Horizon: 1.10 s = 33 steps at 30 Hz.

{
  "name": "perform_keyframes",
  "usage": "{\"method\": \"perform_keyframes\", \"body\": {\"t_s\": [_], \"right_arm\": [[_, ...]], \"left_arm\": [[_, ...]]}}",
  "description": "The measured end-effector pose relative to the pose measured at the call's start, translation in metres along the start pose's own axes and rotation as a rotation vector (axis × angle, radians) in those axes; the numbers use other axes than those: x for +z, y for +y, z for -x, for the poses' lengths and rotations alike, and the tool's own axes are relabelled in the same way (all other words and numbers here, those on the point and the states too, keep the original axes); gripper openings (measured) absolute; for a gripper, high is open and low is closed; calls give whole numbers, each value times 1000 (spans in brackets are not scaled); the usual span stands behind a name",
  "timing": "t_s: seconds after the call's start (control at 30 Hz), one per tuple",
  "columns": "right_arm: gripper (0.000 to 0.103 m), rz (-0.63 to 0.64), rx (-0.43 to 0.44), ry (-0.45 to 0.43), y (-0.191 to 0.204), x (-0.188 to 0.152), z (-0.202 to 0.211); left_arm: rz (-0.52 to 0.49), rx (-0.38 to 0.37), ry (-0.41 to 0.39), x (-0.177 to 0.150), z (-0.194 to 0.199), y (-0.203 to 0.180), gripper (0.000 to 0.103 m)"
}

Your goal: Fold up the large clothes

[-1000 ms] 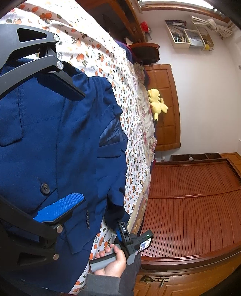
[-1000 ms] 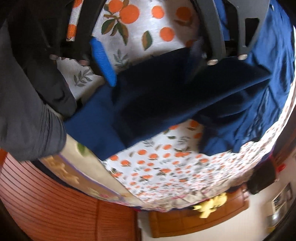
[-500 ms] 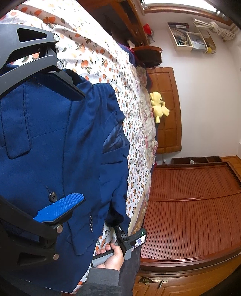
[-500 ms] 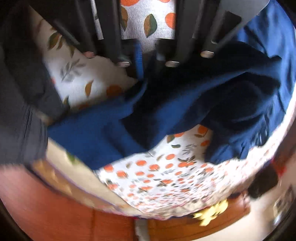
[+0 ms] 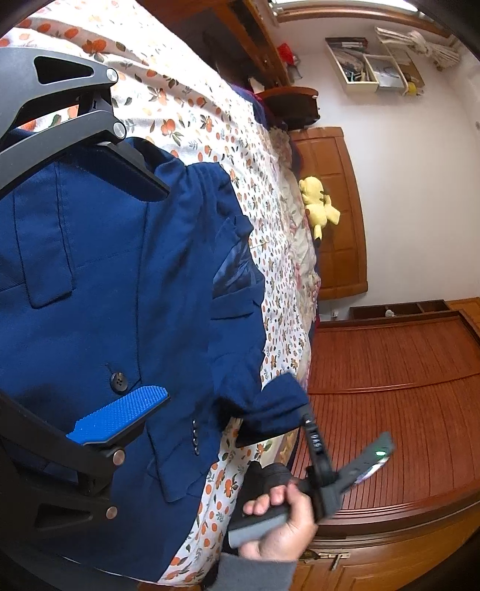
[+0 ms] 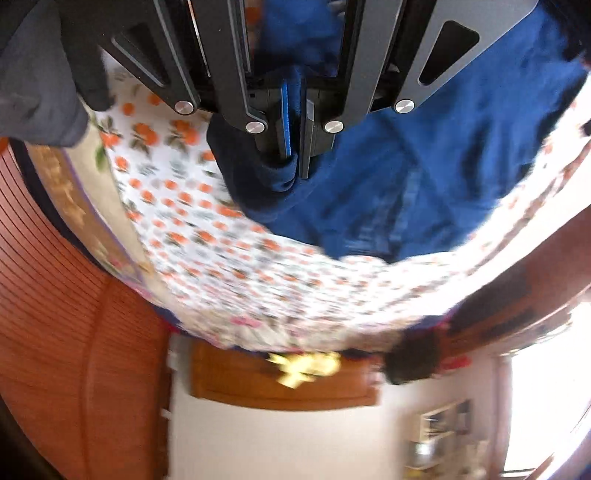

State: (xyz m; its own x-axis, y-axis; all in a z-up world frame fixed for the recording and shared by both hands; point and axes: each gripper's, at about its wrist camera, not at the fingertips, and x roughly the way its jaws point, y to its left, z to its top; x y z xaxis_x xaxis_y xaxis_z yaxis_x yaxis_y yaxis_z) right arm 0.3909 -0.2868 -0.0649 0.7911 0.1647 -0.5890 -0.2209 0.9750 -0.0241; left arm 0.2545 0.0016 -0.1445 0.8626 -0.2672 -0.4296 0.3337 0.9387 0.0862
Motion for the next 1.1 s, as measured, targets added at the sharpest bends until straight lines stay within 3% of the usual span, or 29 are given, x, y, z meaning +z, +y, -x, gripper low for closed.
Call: {"method": "perform_keyframes", "body": {"t_s": [0.2,0.4,0.5,0.53,0.67,0.93,1.1], "right_arm": [[3,88,145,-13,59,-8,30],[5,105,216,81,85,-44,28],[13,104,207,141,88,-68,21],[21,98,212,161,87,-75,20],[38,92,184,174,80,-95,28],[40,113,69,175,51,-126,37],[40,74,41,179,27,-140,33]], "left_arm": [[-1,16,6,-1,3,2,101],[18,29,10,-1,2,9,101],[37,39,1,0,2,12,101],[39,38,2,1,1,12,101],[34,37,3,1,0,10,101],[-9,31,22,-4,-7,-6,101],[-42,37,35,-5,-11,-21,101]]}}
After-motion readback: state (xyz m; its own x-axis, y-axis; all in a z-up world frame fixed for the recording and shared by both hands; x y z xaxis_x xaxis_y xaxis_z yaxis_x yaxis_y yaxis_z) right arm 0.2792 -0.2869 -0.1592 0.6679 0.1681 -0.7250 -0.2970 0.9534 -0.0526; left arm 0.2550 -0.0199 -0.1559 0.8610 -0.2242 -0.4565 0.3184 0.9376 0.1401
